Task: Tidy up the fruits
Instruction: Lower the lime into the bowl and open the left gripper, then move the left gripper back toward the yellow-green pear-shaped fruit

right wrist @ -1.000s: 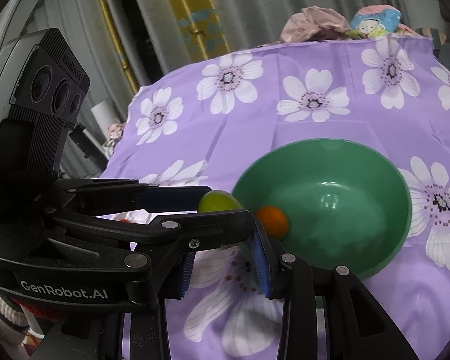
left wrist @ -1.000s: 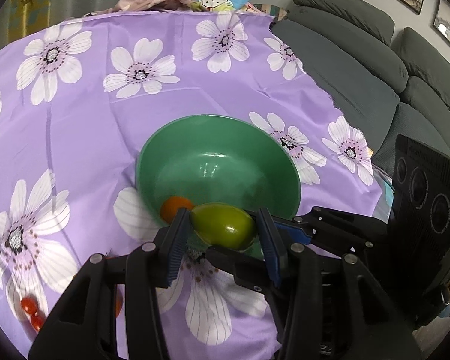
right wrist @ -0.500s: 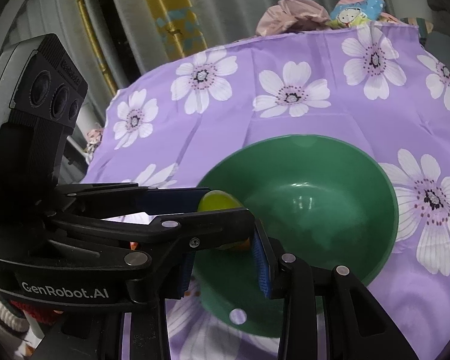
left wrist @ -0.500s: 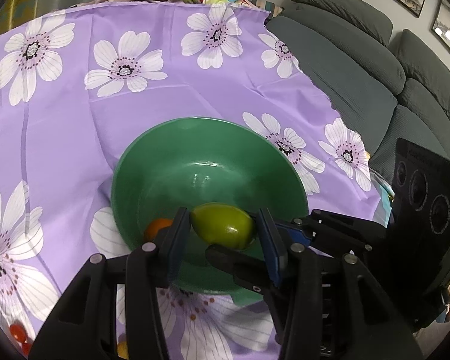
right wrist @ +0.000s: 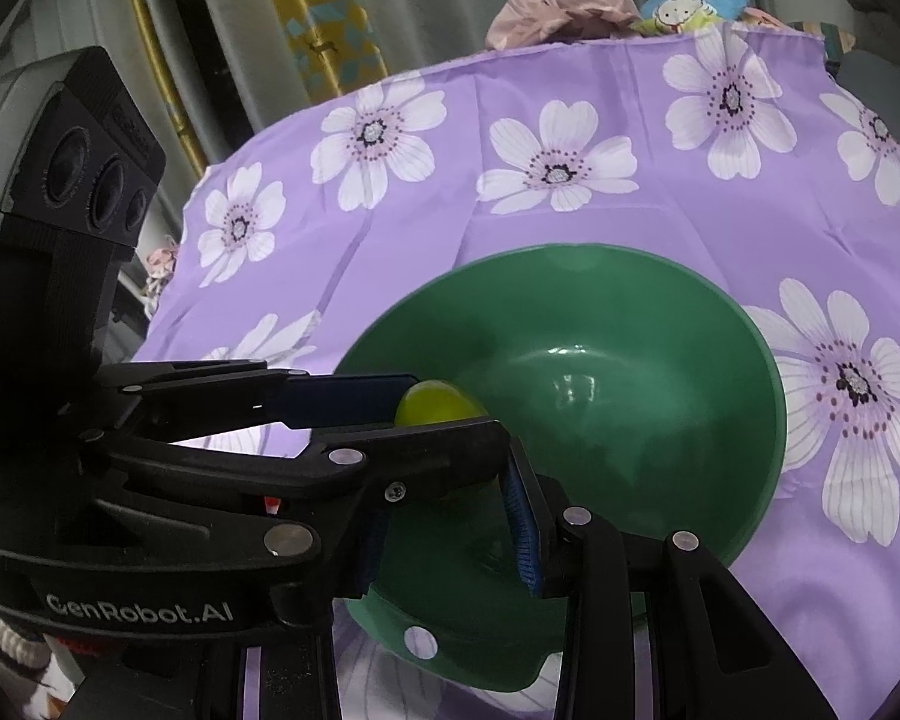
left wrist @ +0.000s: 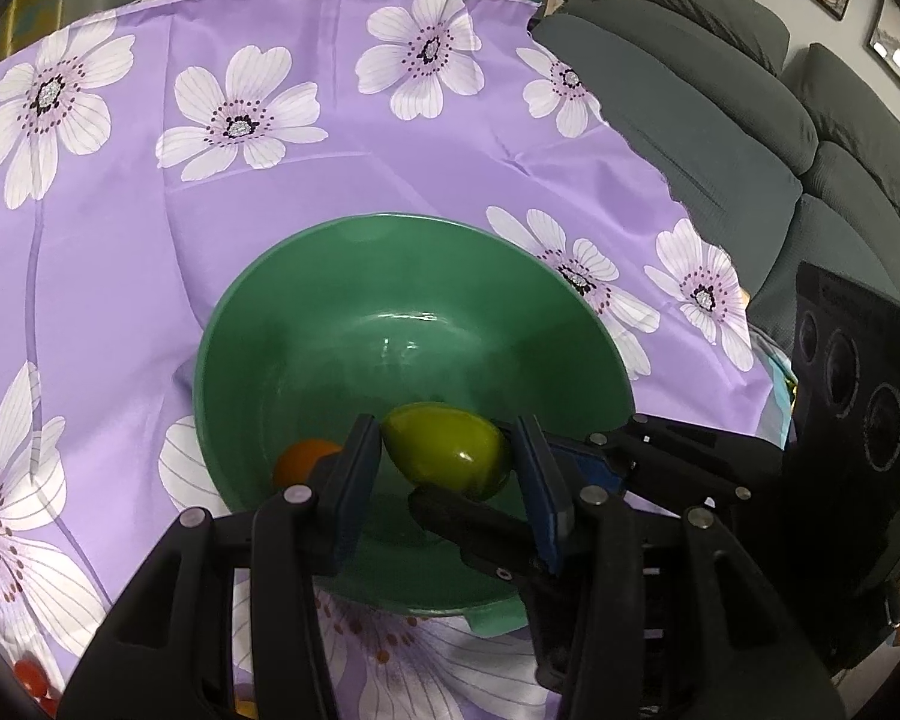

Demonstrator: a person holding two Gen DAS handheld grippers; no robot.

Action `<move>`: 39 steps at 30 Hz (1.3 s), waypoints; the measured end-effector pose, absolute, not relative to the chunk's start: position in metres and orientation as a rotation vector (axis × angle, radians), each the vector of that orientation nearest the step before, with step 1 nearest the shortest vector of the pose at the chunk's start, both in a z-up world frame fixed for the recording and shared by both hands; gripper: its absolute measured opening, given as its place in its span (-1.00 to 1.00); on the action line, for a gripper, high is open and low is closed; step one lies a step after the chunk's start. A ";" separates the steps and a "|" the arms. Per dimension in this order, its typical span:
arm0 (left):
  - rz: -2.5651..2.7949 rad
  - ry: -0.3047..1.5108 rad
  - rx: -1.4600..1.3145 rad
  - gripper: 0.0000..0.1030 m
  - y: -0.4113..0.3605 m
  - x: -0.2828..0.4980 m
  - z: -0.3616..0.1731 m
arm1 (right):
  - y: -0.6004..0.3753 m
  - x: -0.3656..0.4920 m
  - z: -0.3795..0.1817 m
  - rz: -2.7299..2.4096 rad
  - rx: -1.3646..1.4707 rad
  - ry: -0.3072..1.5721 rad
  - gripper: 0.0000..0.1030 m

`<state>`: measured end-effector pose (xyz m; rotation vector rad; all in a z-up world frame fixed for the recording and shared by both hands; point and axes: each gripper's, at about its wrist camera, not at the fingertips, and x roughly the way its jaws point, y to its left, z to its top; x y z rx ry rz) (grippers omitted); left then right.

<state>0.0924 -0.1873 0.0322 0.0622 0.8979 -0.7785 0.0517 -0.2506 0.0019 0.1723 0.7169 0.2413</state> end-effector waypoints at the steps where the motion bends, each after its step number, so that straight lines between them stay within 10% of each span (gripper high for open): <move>1: -0.777 0.896 0.067 -0.16 -0.188 0.092 0.032 | -0.251 0.052 0.001 0.233 0.171 0.720 -0.28; 39: -0.283 0.725 0.233 0.24 -0.084 0.003 0.058 | -0.219 -0.004 0.025 0.248 0.078 0.707 -0.13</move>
